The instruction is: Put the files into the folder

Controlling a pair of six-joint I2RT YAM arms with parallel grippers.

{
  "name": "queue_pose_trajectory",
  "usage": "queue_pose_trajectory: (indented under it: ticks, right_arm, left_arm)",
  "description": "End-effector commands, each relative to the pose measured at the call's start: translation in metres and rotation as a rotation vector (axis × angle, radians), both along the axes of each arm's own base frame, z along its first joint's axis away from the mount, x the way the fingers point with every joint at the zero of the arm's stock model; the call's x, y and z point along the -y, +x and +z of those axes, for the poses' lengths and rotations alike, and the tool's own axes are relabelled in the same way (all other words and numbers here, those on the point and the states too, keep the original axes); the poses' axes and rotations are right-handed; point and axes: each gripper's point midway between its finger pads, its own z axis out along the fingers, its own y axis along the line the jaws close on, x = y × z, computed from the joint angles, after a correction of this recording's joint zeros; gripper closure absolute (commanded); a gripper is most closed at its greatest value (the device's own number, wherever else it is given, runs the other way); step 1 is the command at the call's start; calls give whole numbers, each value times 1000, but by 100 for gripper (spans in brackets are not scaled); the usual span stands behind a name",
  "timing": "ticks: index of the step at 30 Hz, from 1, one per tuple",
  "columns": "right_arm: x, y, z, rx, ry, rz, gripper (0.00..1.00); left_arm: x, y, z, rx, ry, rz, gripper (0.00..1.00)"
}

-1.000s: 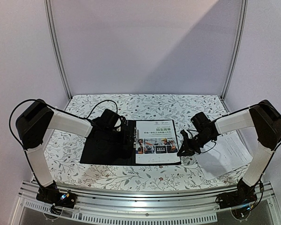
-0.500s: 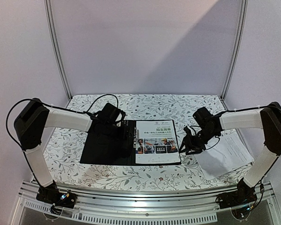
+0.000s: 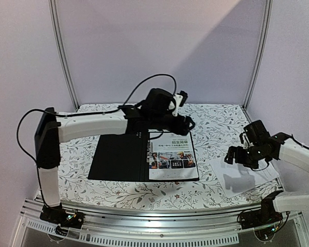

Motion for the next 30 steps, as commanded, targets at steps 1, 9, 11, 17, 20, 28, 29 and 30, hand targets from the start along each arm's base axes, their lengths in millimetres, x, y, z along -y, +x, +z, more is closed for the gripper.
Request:
queue_pose_trajectory:
  ticks: [1,9,11,17,20,28,29,30]
  right_arm:
    - [52,-25,3,70,-78,-288,1]
    - [92,-77,-9,81,-16,-623,1]
    - [96,-91,-21,33,-6,-686,1]
    - [83,-124,-56,-169,86,-798,1]
    - [78,-124,-60,-183,125,-821,2]
    - [67,-99,-64,-104,196,-783,9]
    - [67,-95,-64,-91,198,-777,10]
    - [66,-91,-64,-76,203,-773,10]
  left_arm:
    - [46,-31,-65,-29,164,-130,23]
    - [69,-47,-87,-74,159,-189,25]
    - [67,-46,-89,-71,171,-183,25]
    - [62,-48,-86,-62,172,-179,25]
    - [60,-48,-83,-60,166,-177,25]
    - [58,-49,-78,-58,157,-174,25]
    - [58,-49,-78,-59,158,-175,25]
    - [57,-49,-78,-59,159,-174,25]
